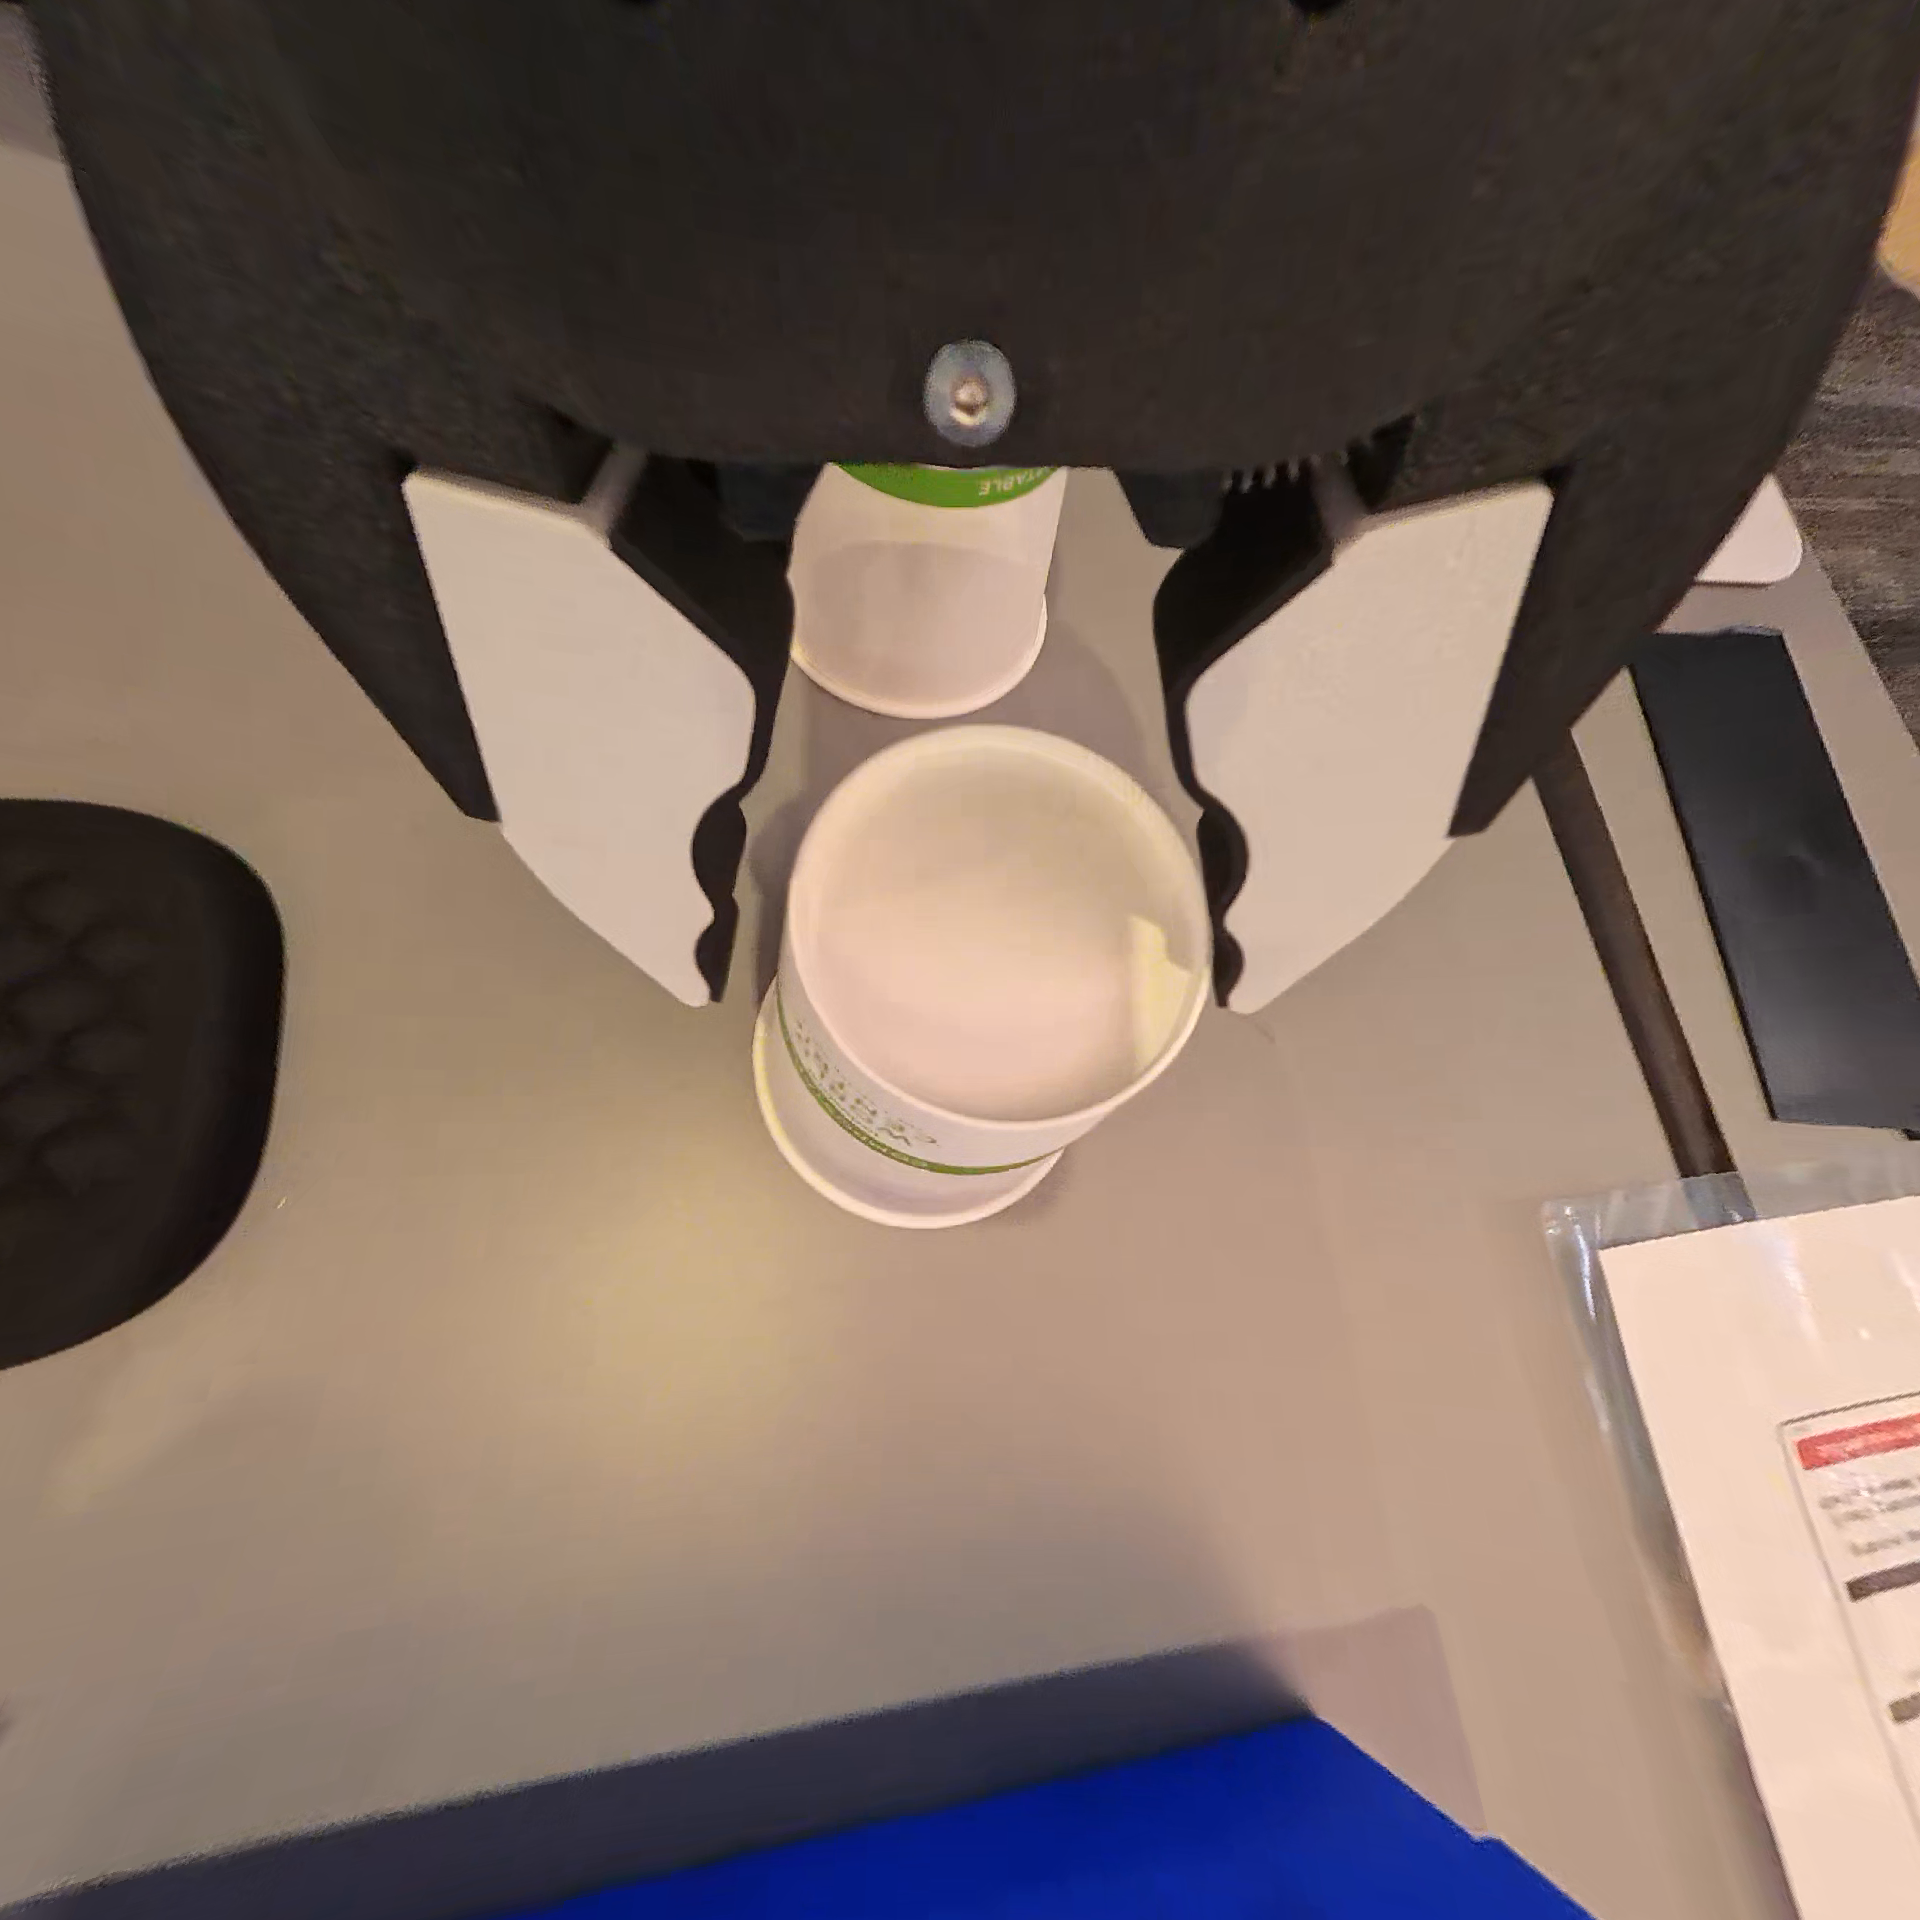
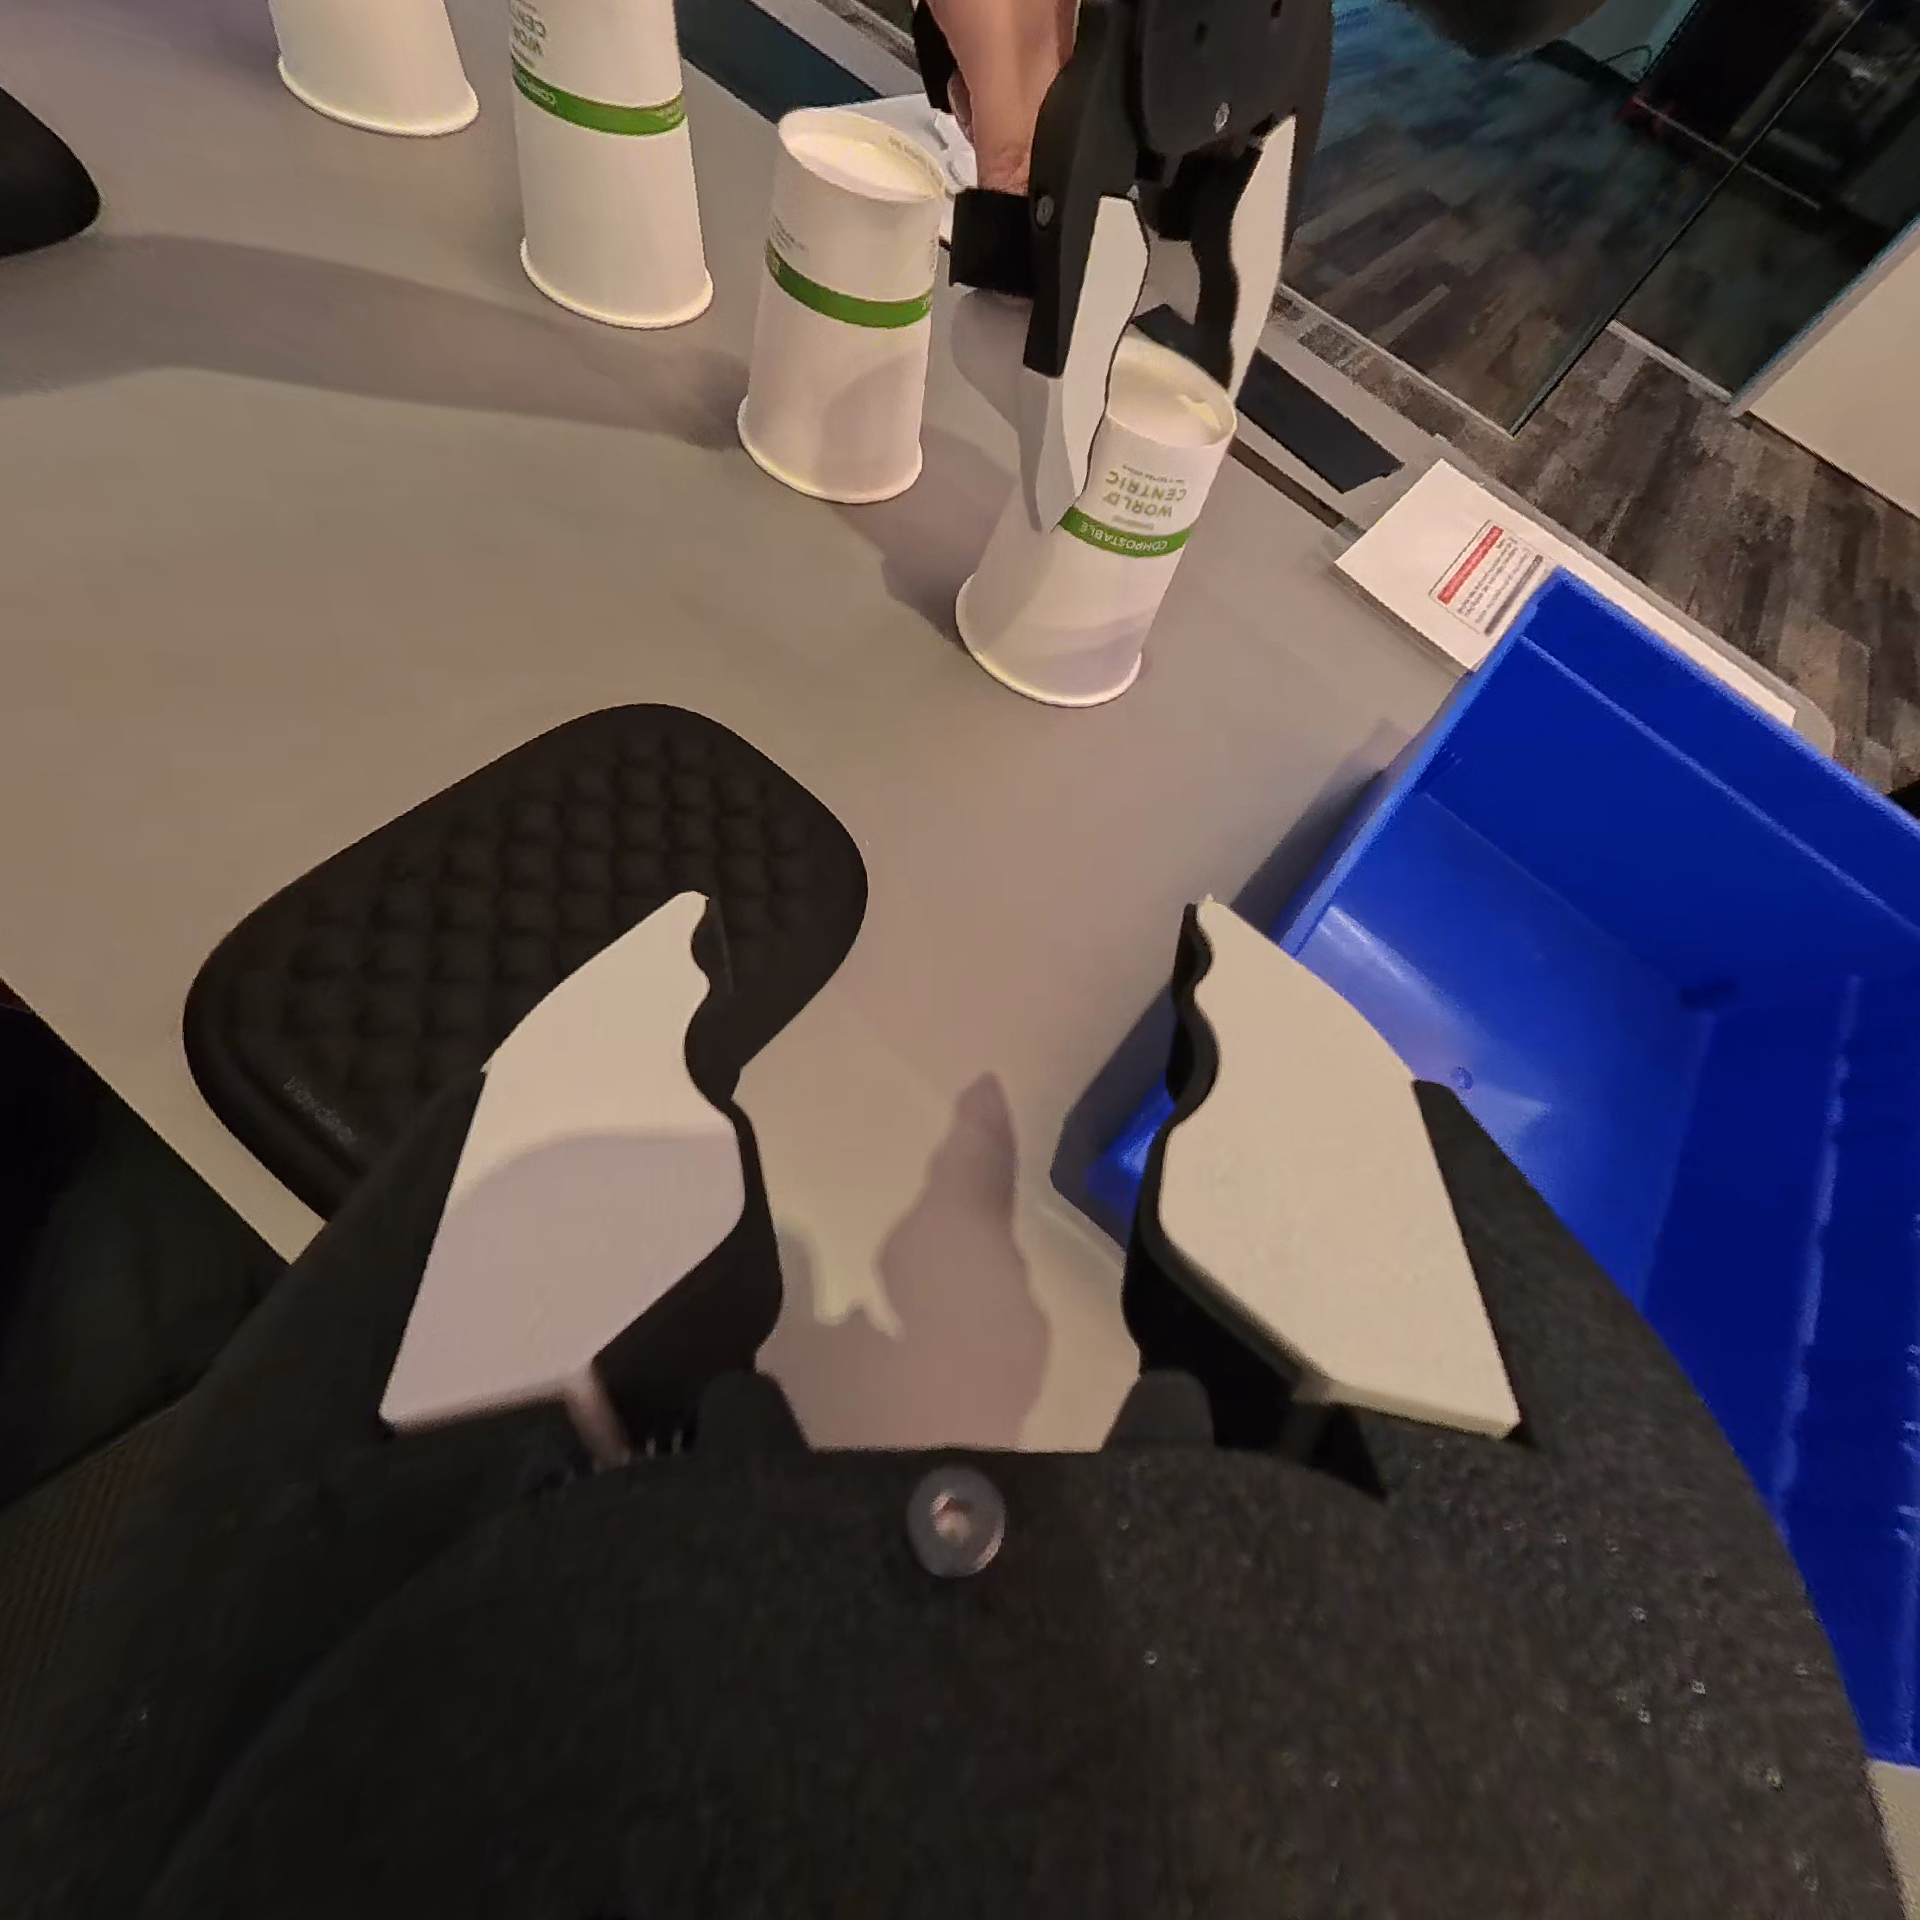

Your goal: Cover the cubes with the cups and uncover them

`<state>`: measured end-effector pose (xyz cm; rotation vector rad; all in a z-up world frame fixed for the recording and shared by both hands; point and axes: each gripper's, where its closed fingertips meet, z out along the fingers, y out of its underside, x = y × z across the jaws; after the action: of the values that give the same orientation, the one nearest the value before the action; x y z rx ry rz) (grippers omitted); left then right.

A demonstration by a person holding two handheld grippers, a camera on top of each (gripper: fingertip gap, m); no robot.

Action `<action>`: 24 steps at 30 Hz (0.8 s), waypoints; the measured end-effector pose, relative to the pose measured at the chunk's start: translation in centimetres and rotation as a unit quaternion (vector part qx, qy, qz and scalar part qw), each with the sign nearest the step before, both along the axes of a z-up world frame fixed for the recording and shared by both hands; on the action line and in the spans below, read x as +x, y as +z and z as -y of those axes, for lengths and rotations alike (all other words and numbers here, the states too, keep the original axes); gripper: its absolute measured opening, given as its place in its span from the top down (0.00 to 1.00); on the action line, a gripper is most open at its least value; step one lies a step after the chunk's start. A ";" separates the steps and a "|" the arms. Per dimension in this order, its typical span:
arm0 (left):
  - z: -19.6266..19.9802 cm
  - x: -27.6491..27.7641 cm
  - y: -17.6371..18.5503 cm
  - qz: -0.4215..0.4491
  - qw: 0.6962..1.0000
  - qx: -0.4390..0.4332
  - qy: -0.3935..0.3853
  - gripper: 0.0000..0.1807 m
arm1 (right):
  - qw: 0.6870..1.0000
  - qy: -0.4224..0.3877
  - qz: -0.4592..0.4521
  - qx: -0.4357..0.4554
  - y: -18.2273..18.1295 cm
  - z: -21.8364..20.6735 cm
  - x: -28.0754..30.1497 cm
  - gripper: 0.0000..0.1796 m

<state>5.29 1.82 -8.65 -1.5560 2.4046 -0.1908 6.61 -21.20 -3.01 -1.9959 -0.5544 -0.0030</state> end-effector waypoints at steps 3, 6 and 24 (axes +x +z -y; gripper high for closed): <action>-0.2 0.3 -0.4 0.001 1.000 0.000 0.000 0.55 | 1.000 -0.002 -0.006 -0.002 -0.6 0.0 0.5 0.55; -0.2 0.5 -0.4 -0.002 1.000 -0.002 0.000 0.55 | 1.000 0.001 -0.014 -0.005 -0.9 0.0 0.7 0.56; 1.4 0.3 4.9 0.081 0.996 -0.019 -0.018 0.56 | 0.999 -0.019 -0.045 0.013 -0.9 -2.0 1.4 0.57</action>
<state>5.63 0.40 -3.80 -1.4539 2.3157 -0.3569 8.00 -19.17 -3.92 -1.9708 -0.4562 0.0546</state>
